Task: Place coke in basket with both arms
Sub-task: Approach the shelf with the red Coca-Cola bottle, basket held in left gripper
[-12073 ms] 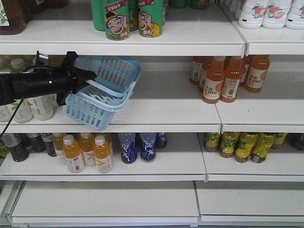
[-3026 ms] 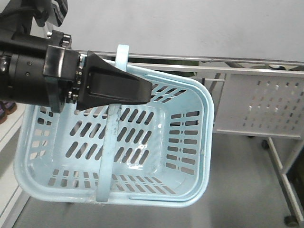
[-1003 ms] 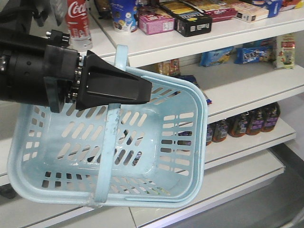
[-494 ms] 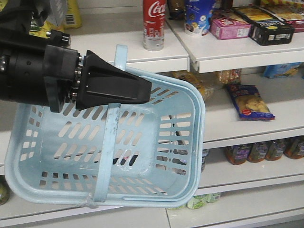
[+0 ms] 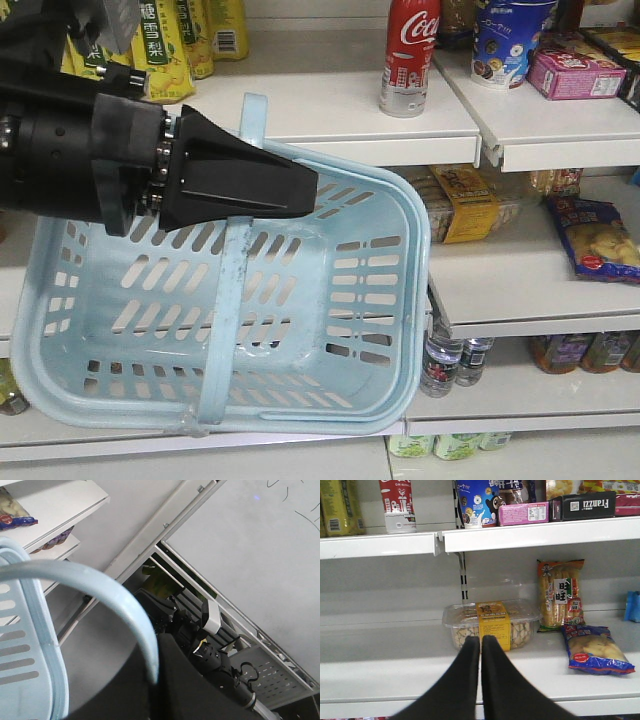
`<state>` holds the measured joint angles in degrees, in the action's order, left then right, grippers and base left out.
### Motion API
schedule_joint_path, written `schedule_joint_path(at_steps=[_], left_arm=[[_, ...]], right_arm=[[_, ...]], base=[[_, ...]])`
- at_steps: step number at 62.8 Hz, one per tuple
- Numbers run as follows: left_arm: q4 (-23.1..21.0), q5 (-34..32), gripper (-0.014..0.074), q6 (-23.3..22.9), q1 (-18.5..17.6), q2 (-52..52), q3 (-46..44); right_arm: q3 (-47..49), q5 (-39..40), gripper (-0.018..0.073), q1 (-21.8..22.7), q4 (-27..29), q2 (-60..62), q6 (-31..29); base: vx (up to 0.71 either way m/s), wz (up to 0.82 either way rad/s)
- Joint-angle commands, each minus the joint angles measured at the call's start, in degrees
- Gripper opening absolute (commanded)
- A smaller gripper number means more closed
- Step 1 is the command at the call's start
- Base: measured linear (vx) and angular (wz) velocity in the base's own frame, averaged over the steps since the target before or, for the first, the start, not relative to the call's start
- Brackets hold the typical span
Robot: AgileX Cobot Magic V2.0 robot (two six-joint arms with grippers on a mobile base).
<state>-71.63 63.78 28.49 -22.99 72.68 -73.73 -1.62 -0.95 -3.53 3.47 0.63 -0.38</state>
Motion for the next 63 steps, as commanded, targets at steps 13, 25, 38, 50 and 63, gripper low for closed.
schedule_joint_path(at_steps=[13, 25, 38, 50, 63], left_arm=[[-4.7, -1.4, -0.0006, 0.5, -0.4, -1.7, -1.4], [-4.7, -1.4, -0.0006, 0.5, -0.4, -1.7, -1.4], [-4.7, -1.4, -0.0006, 0.5, -0.4, -1.7, -1.4], [-4.7, -1.4, -0.0006, 0.5, -0.4, -1.7, -1.4], [-4.7, -1.4, -0.0006, 0.5, -0.4, -1.7, -1.4]], right_arm=[[-0.4, 4.2, -0.0002, 0.1, -0.5, 0.7, -0.2], [-0.4, 4.2, -0.0002, 0.1, -0.5, 0.7, -0.2], [-0.4, 4.2, -0.0002, 0.1, -0.5, 0.7, -0.2], [-0.4, 4.2, -0.0002, 0.1, -0.5, 0.7, -0.2], [-0.4, 4.1, -0.0002, 0.1, -0.5, 0.7, -0.2]], base=[[0.03, 0.09], [0.02, 0.04], [0.01, 0.01], [0.02, 0.02], [0.02, 0.02]])
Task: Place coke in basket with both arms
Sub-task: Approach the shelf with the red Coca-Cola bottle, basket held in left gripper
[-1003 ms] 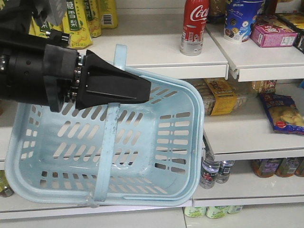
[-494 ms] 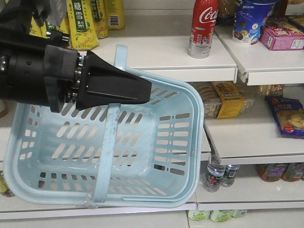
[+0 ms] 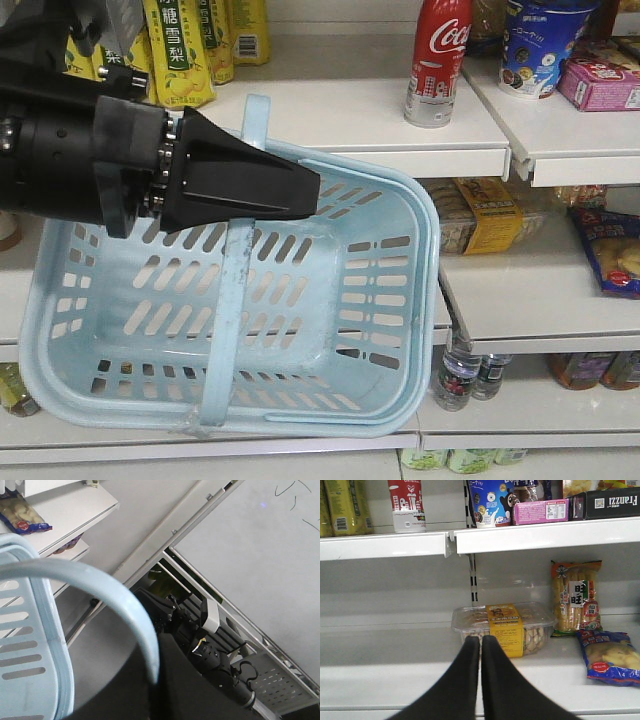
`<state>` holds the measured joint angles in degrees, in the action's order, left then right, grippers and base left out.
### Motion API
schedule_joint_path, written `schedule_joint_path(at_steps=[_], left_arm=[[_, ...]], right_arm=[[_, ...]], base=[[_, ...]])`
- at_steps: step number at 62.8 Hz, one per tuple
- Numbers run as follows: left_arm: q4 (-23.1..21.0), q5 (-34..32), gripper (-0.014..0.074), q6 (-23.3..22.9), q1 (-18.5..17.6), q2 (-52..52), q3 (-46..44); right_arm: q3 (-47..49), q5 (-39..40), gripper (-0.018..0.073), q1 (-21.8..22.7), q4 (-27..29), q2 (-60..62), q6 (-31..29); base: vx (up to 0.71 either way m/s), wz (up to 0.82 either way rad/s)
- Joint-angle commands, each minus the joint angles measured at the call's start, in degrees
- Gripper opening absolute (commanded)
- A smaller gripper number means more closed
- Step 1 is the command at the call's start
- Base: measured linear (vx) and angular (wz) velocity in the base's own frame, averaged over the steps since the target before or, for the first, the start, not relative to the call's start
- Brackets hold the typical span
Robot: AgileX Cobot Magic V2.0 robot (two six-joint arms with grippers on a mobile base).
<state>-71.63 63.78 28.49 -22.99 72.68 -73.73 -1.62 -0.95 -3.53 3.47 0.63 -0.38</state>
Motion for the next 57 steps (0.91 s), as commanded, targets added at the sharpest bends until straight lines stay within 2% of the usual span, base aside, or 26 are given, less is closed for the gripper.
schedule_joint_path(at_steps=[1, 57], left_arm=[[-4.7, -1.4, -0.0006, 0.5, -0.4, -1.7, -1.4], [-4.7, -1.4, -0.0006, 0.5, -0.4, -1.7, -1.4]], right_arm=[[-0.4, 4.1, -0.0002, 0.1, -0.5, 0.7, -0.2], [-0.4, 4.2, -0.0002, 0.1, -0.5, 0.7, -0.2]], base=[[0.02, 0.03], [0.02, 0.02]])
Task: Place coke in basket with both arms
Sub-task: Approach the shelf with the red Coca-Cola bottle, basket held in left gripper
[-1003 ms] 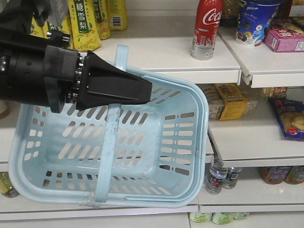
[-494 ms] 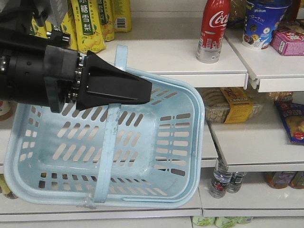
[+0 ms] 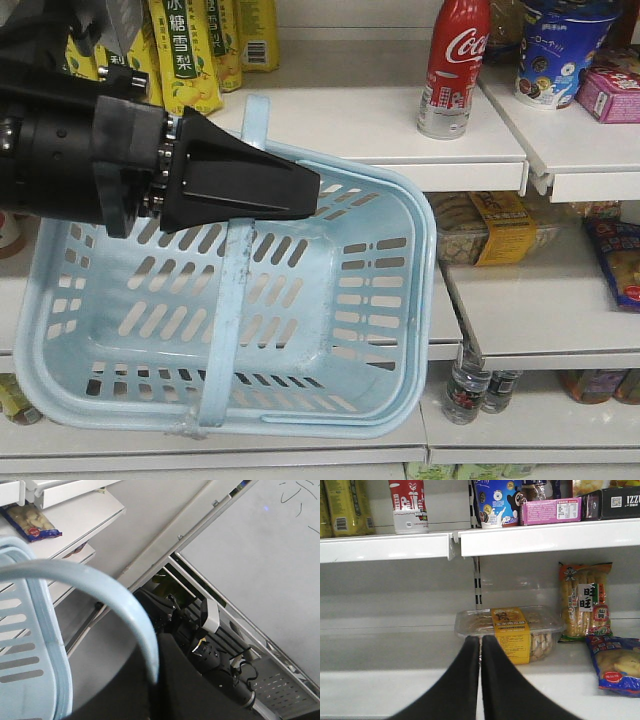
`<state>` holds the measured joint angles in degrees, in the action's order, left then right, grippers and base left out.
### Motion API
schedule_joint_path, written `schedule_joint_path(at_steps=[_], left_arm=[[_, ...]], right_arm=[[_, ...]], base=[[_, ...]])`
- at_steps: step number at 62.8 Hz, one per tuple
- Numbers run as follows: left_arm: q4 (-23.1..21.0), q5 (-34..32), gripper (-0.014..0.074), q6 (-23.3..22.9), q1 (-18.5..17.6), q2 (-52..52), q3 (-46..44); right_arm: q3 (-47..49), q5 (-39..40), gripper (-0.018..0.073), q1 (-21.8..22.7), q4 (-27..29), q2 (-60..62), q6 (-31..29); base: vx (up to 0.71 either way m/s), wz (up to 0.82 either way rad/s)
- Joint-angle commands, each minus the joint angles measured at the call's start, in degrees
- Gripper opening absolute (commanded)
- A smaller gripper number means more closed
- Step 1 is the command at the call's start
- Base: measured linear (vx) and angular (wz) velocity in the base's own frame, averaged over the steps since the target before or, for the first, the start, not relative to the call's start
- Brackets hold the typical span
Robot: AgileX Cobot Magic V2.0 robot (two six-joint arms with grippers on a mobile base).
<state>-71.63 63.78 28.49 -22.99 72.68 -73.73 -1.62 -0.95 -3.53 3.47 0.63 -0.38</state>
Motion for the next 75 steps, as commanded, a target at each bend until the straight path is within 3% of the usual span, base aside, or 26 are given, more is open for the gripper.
schedule_joint_path(at_steps=[1, 75], left_arm=[[-4.7, -1.4, -0.0006, 0.5, -0.4, -1.7, -1.4], [-4.7, -1.4, -0.0006, 0.5, -0.4, -1.7, -1.4]], right_arm=[[-0.4, 4.2, -0.0002, 0.1, -0.5, 0.7, -0.2], [-0.4, 4.2, -0.0002, 0.1, -0.5, 0.7, -0.2]], base=[[0.03, -0.01], [0.02, 0.00]])
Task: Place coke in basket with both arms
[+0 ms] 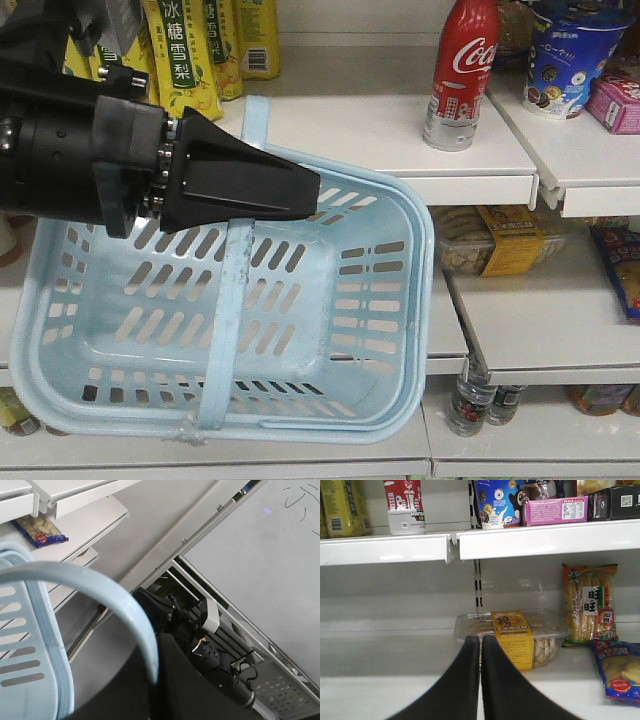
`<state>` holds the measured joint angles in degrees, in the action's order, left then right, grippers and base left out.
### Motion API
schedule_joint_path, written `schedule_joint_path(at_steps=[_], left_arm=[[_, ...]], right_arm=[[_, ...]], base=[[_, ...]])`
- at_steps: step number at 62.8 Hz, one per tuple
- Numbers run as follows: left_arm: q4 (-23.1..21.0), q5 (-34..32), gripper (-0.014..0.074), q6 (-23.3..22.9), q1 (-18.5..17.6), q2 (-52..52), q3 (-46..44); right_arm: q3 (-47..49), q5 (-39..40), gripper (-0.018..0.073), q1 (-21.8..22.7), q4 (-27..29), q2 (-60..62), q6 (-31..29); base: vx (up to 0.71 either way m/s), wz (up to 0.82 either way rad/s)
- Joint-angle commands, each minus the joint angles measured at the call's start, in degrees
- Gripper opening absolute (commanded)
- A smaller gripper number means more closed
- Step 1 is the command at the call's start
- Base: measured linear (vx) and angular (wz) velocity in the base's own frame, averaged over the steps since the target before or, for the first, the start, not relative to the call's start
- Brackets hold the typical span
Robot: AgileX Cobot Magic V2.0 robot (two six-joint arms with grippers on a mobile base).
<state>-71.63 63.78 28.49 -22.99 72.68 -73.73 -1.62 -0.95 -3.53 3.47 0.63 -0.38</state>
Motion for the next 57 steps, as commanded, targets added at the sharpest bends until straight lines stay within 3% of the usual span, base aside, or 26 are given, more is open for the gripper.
schedule_joint_path(at_steps=[1, 57], left_arm=[[-4.7, -1.4, -0.0006, 0.5, -0.4, -1.7, -1.4], [-4.7, -1.4, -0.0006, 0.5, -0.4, -1.7, -1.4]], right_arm=[[-0.4, 4.2, -0.0002, 0.1, -0.5, 0.7, -0.2], [-0.4, 4.2, -0.0002, 0.1, -0.5, 0.7, -0.2]], base=[[0.01, 0.01], [0.01, 0.00]])
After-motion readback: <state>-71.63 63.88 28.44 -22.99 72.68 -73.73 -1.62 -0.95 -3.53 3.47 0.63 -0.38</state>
